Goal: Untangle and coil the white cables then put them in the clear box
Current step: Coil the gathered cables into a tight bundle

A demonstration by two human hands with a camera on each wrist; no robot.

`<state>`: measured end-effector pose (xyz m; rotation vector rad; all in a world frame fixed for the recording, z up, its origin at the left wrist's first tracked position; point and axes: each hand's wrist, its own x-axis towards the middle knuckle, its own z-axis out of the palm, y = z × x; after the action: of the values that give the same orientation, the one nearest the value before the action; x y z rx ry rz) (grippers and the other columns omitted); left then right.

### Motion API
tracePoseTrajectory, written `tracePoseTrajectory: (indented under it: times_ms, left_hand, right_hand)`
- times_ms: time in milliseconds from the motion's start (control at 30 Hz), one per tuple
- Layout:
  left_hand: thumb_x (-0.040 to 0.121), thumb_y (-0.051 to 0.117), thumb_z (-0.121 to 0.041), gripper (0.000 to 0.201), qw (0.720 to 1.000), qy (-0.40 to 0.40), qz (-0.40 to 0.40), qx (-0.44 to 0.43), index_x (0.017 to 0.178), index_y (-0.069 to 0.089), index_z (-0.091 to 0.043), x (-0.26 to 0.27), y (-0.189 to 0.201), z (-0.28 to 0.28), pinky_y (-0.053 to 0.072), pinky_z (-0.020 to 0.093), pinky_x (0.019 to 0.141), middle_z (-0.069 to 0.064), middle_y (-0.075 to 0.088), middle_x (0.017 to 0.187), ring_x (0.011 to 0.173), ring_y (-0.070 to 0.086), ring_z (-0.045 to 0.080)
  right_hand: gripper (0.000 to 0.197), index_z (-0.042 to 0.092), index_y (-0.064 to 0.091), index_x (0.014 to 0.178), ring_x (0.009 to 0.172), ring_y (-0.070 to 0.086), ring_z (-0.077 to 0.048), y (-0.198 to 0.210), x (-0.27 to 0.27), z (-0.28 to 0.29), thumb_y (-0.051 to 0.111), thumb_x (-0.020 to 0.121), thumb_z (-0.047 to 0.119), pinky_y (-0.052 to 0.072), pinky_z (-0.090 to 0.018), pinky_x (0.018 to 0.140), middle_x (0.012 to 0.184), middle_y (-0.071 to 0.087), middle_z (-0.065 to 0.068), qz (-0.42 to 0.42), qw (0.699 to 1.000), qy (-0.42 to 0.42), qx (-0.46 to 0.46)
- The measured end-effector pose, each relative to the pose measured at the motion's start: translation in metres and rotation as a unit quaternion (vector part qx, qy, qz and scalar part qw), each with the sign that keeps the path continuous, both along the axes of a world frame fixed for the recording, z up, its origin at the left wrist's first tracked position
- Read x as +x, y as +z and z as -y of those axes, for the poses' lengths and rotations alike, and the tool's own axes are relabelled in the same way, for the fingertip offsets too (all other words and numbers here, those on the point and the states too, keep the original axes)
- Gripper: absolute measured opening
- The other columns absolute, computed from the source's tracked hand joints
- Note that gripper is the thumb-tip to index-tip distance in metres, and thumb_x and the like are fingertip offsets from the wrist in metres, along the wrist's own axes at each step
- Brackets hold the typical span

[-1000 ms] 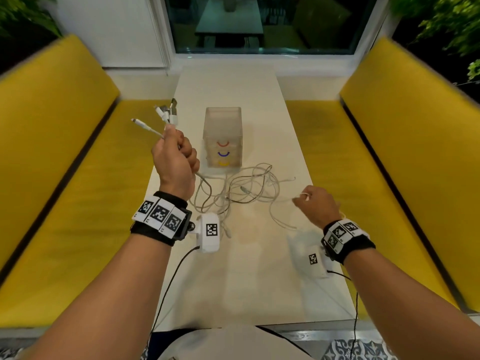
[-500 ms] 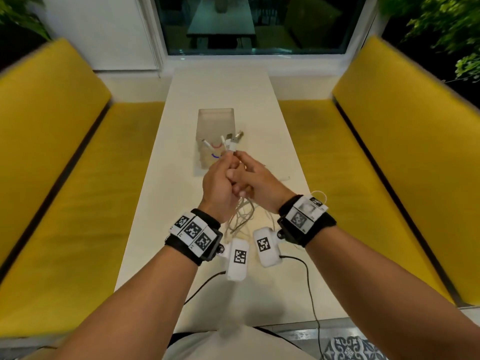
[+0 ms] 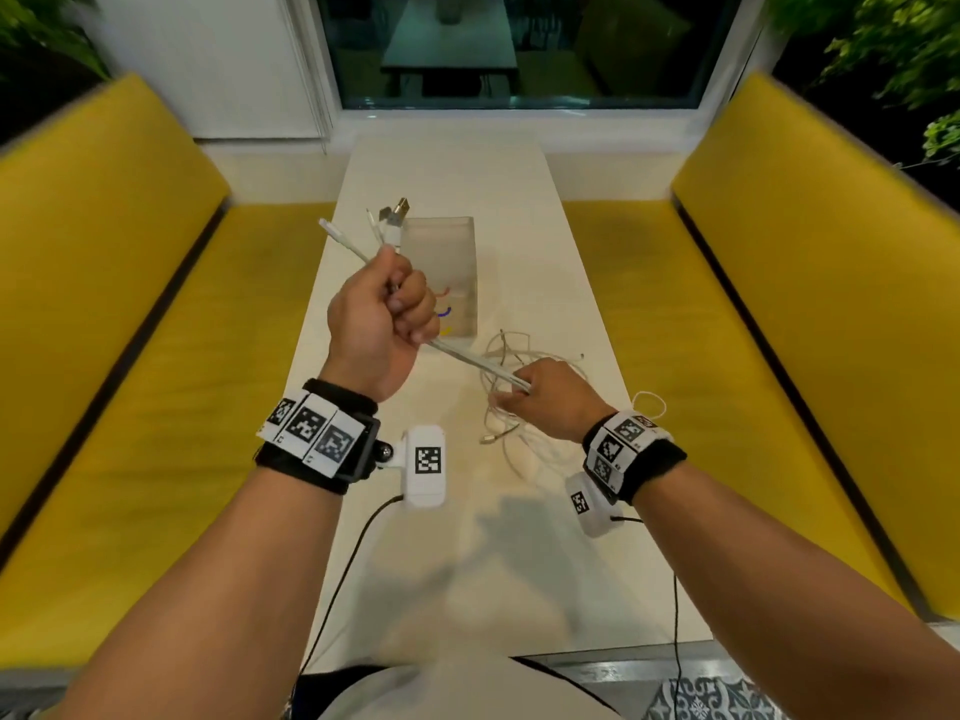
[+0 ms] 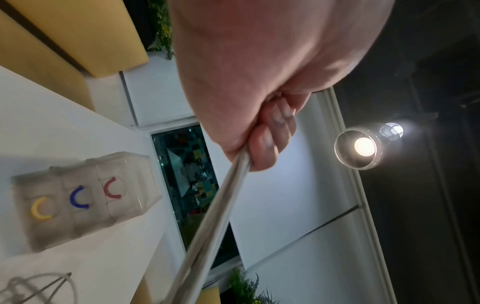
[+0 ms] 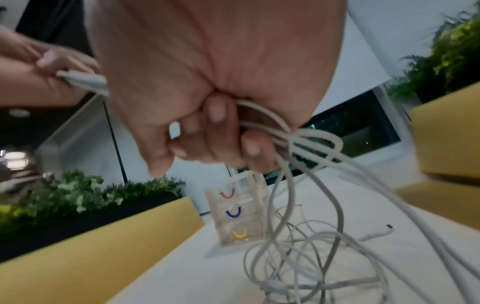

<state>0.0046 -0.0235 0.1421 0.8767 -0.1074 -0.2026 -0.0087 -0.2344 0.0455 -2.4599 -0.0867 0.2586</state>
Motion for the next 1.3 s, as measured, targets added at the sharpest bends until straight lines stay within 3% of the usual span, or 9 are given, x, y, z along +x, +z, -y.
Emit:
tracePoseTrajectory:
  times_ms: [67,267,500,667,767,1000,1100,1200,1300]
  left_hand:
    - [0.107,0.033,-0.031,0.04,1.0,0.012,-0.007,-0.015,0.069,0.033,-0.021,-0.004,0.002,0.005,0.019,0.024,0.042,-0.007,0.025,0.051,0.042,0.019,0.009]
    - [0.107,0.033,-0.031,0.041,0.997,0.059,0.009,-0.046,0.067,0.034,-0.022,-0.009,0.019,0.002,0.016,0.024,0.04,-0.007,0.023,0.05,0.042,0.015,0.009]
    - [0.104,0.035,-0.031,0.039,0.99,0.112,0.044,-0.07,0.066,0.036,-0.022,-0.003,0.044,-0.026,0.013,0.024,0.04,-0.008,0.022,0.05,0.042,0.011,0.01]
    - [0.102,0.034,-0.03,0.04,0.98,0.162,0.008,-0.112,0.063,0.036,-0.023,-0.002,0.028,-0.038,0.013,0.023,0.04,-0.007,0.021,0.048,0.041,0.011,0.011]
    - [0.1,0.034,-0.031,0.039,0.972,0.197,-0.021,-0.126,0.061,0.033,-0.023,-0.002,0.015,-0.043,0.011,0.023,0.041,-0.007,0.018,0.049,0.042,0.008,0.012]
    - [0.093,0.036,-0.026,0.034,0.948,0.289,-0.075,-0.112,0.061,0.024,-0.025,0.006,-0.013,-0.048,0.009,0.023,0.044,-0.006,0.012,0.052,0.046,0.005,0.014]
    - [0.092,0.036,-0.026,0.035,0.94,0.313,-0.087,-0.108,0.06,0.024,-0.025,0.009,-0.016,-0.056,0.008,0.024,0.047,-0.006,0.011,0.054,0.048,0.005,0.015]
    - [0.092,0.037,-0.026,0.035,0.933,0.33,-0.093,-0.109,0.06,0.025,-0.025,0.011,-0.018,-0.063,0.008,0.025,0.047,-0.006,0.012,0.054,0.048,0.006,0.015]
    - [0.093,0.037,-0.025,0.035,0.934,0.329,-0.089,-0.109,0.06,0.025,-0.025,0.014,-0.022,-0.062,0.009,0.026,0.046,-0.006,0.012,0.054,0.047,0.006,0.015]
  right_hand:
    - [0.039,0.016,0.068,0.07,0.063,0.059,-0.022,-0.001,0.002,0.0,0.061,0.09,0.049,0.045,-0.033,0.058,0.06,0.058,0.002,0.038,0.998,-0.023,-0.052]
    - [0.029,0.017,0.061,0.068,0.068,0.06,-0.027,-0.013,0.009,0.007,0.06,0.09,0.036,0.046,-0.031,0.059,0.069,0.065,-0.004,0.077,0.991,-0.053,-0.097]
    - [0.026,0.024,0.058,0.074,0.07,0.06,-0.026,-0.036,0.007,0.015,0.053,0.093,0.041,0.044,-0.03,0.063,0.073,0.058,0.002,0.085,0.983,-0.049,-0.155]
    - [0.022,0.022,0.061,0.073,0.073,0.063,-0.027,-0.039,0.013,0.038,0.055,0.089,0.035,0.043,-0.028,0.06,0.073,0.062,0.0,0.051,0.978,-0.091,-0.179]
    - [0.021,0.019,0.066,0.081,0.073,0.058,-0.026,-0.039,0.016,0.053,0.056,0.091,0.034,0.044,-0.029,0.062,0.076,0.062,-0.001,0.043,0.969,-0.121,-0.212]
    - [0.017,0.018,0.065,0.087,0.073,0.063,-0.026,-0.06,0.012,0.076,0.052,0.091,0.027,0.047,-0.03,0.061,0.08,0.067,-0.003,-0.024,0.965,-0.153,-0.213]
    - [0.011,0.017,0.058,0.083,0.075,0.061,-0.028,-0.063,0.005,0.087,0.05,0.089,0.021,0.049,-0.033,0.067,0.086,0.07,-0.008,-0.02,0.954,-0.147,-0.263]
    - [0.012,0.021,0.053,0.084,0.077,0.056,-0.027,-0.067,0.001,0.095,0.05,0.094,0.028,0.047,-0.035,0.077,0.094,0.071,-0.007,-0.007,0.939,-0.139,-0.315]
    - [0.028,0.021,0.06,0.102,0.1,0.061,-0.029,-0.067,0.0,0.093,0.056,0.091,0.047,0.045,-0.041,0.092,0.111,0.068,-0.008,-0.024,0.928,-0.13,-0.347]
